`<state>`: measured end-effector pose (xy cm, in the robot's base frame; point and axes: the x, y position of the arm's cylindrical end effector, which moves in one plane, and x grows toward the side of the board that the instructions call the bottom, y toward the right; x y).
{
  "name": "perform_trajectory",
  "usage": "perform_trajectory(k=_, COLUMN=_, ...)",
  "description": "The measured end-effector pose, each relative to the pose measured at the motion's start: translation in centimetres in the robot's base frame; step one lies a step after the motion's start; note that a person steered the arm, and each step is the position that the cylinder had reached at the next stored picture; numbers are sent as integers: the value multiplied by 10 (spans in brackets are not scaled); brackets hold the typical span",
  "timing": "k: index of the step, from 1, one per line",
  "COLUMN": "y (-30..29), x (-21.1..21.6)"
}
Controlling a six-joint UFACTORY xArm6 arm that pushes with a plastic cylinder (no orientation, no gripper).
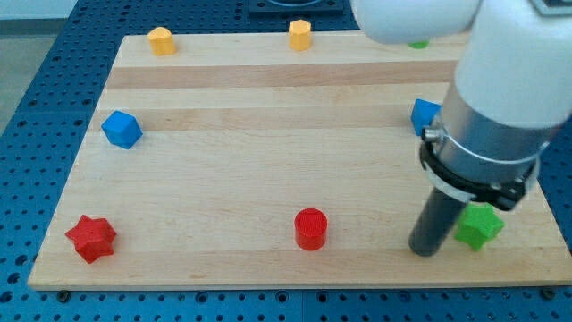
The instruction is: Slightly move the red circle towards the right
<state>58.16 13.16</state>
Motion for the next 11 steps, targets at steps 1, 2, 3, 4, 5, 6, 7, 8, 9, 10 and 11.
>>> perform_trajectory(k=1, y=-2, x=-3)
perform_trajectory(k=2, y=-23, x=3)
perform_trajectory(k=3, y=-46, x=36)
perform_trajectory(k=4, y=-72, x=36)
perform_trajectory(k=5, y=-163, x=29)
perform_trajectory(k=6, y=-228, x=27)
perform_trajectory(k=7, y=-248, x=-4)
perform_trajectory(k=8, y=-221, x=-19)
perform_trajectory(k=9, y=-189, x=-7)
perform_trajectory(k=10, y=-138, x=-7)
perform_trajectory(k=11, y=-95, x=-7)
